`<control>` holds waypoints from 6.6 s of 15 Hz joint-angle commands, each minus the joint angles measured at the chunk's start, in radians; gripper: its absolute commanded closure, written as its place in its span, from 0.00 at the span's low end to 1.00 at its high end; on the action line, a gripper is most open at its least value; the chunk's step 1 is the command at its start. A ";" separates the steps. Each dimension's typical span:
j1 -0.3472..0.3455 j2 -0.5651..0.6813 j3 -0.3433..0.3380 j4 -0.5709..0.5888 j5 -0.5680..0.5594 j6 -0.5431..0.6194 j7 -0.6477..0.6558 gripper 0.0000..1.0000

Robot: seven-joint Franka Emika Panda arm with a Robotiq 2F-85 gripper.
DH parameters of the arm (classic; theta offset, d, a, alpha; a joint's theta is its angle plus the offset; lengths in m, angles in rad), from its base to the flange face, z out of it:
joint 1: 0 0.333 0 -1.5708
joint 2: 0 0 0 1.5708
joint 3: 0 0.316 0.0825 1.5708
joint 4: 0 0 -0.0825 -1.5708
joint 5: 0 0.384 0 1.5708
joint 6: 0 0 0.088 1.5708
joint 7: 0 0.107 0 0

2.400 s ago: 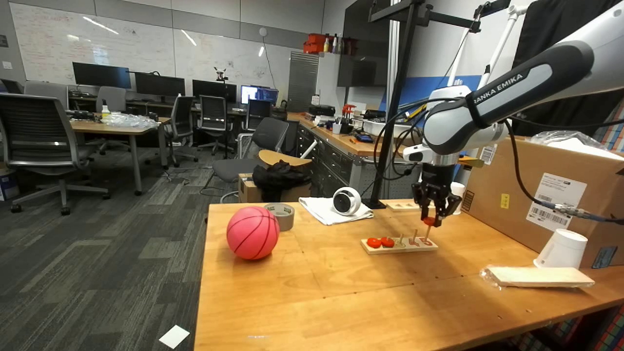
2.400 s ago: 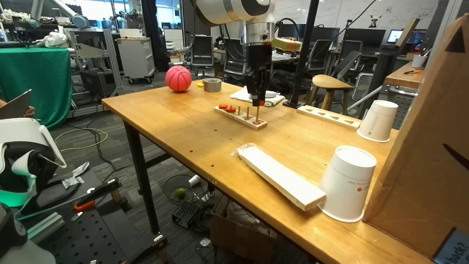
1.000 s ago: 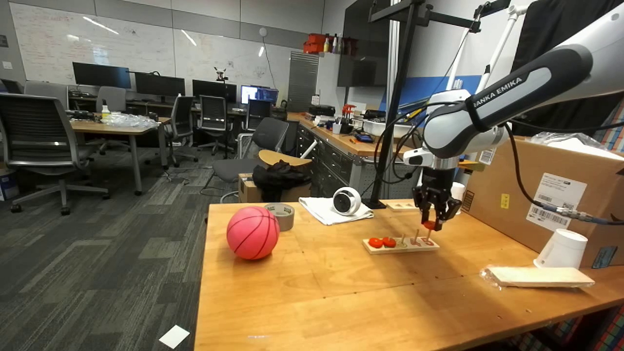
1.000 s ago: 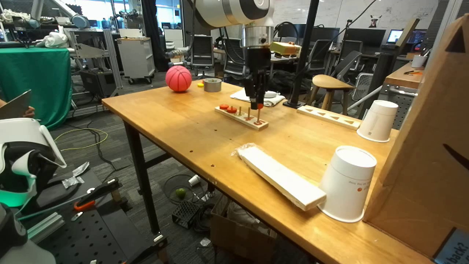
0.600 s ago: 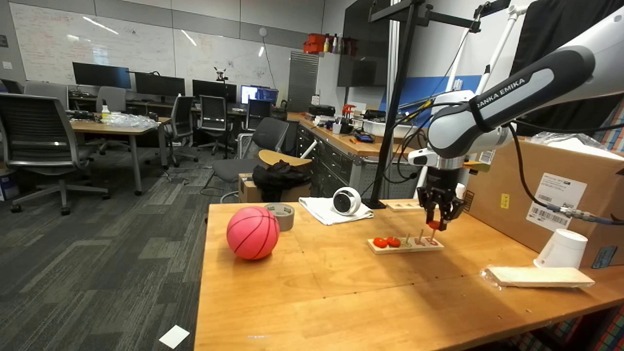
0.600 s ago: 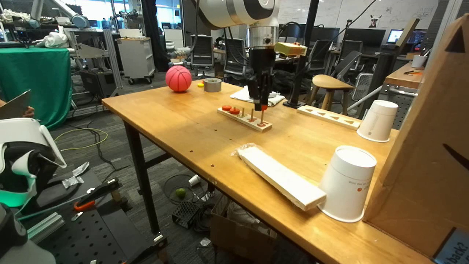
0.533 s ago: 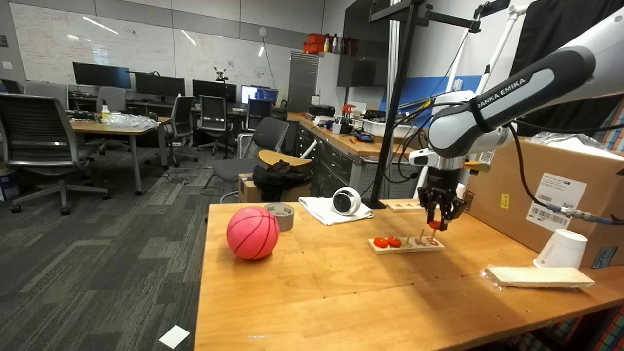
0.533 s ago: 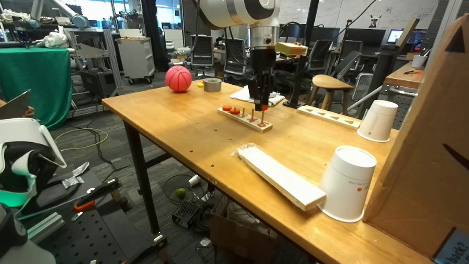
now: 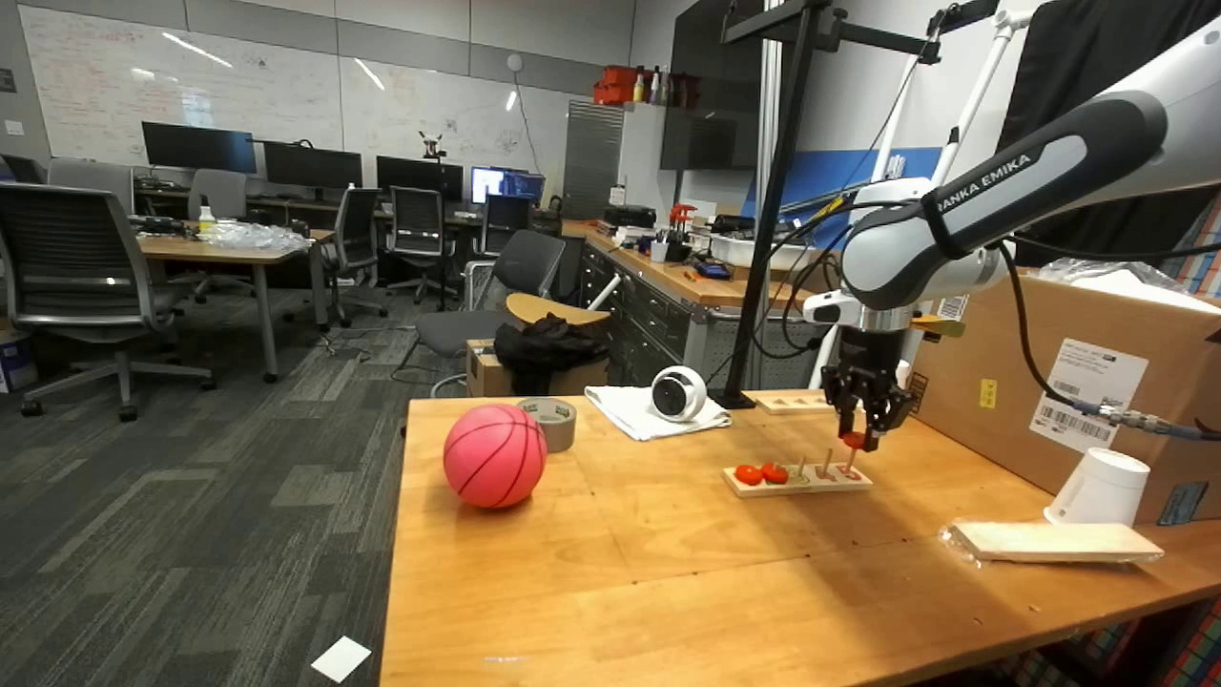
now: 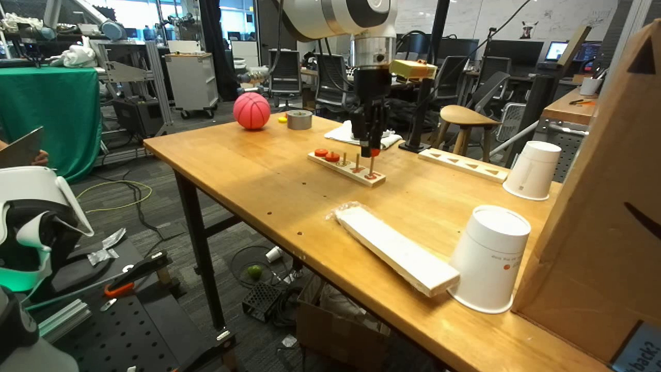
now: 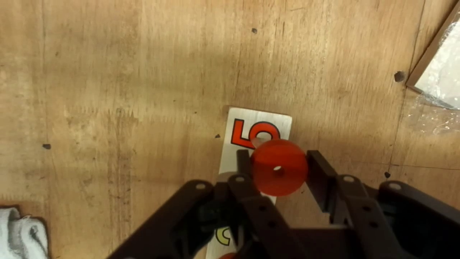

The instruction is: Move the orange discs to the first rod of the wooden rack

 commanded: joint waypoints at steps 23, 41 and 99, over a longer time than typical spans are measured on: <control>-0.017 -0.016 0.018 -0.013 0.050 0.031 0.023 0.83; -0.023 -0.035 -0.004 -0.030 0.044 0.026 0.027 0.83; 0.103 -0.083 0.106 -0.004 0.005 0.167 -0.005 0.00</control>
